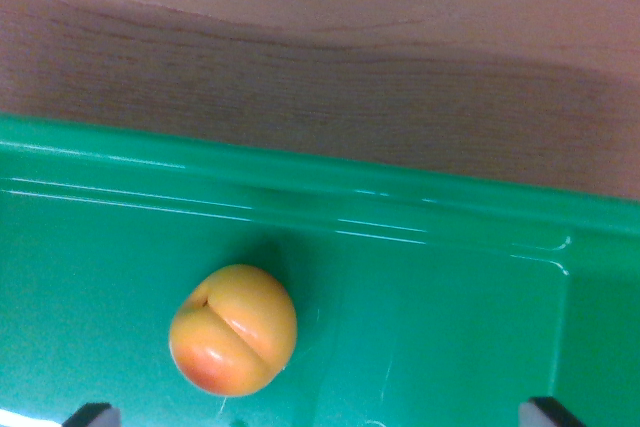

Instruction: Pick fruit

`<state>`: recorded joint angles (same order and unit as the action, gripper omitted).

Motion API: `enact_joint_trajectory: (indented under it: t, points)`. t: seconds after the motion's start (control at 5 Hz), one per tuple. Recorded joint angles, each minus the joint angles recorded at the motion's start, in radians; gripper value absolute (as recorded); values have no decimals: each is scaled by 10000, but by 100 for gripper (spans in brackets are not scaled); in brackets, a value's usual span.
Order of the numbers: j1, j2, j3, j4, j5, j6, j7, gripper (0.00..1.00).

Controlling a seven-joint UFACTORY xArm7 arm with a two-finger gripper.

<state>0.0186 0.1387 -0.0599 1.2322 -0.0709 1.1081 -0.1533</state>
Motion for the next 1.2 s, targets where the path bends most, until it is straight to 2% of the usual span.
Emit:
enact_joint_trajectory:
  t: [0.2, 0.4, 0.6, 0.8, 1.0, 1.2]
  points:
    - [0, 0, 0, 0, 0, 0, 0, 0]
    - [44, 178, 3, -289, -13, -475, -80, 0]
    - [44, 178, 3, -289, -13, -475, -80, 0]
    - [88, 355, 7, -575, -25, -946, -160, 0]
    - [88, 355, 7, -575, -25, -946, -160, 0]
    - [131, 528, 10, -857, -38, -1408, -238, 0]
